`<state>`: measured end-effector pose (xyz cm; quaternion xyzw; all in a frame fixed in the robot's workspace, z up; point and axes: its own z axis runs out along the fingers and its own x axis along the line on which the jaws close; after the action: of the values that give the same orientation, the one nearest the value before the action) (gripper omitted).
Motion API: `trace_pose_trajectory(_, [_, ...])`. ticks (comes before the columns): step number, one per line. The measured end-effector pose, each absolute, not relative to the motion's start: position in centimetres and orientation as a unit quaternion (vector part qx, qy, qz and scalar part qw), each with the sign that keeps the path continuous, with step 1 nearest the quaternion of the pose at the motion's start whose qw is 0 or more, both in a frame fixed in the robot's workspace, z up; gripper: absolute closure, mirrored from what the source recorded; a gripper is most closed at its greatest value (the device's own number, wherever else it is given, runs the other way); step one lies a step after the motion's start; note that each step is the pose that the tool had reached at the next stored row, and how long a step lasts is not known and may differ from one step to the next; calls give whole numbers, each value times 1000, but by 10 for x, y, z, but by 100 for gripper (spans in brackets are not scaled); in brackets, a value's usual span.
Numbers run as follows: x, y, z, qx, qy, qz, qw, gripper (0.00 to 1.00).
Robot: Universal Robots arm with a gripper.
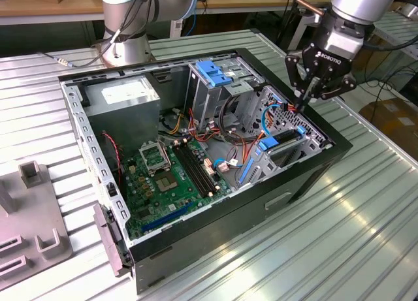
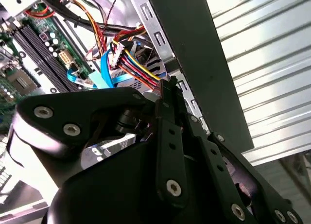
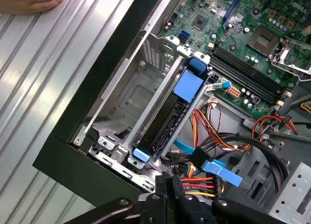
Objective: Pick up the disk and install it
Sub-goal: 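Insert the first disk wire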
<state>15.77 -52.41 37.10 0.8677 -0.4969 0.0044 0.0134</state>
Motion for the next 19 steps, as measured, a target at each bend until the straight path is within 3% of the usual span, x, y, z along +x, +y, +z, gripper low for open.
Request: trace_pose_trajectory(19, [158, -524, 370, 810, -587, 3, 14, 84])
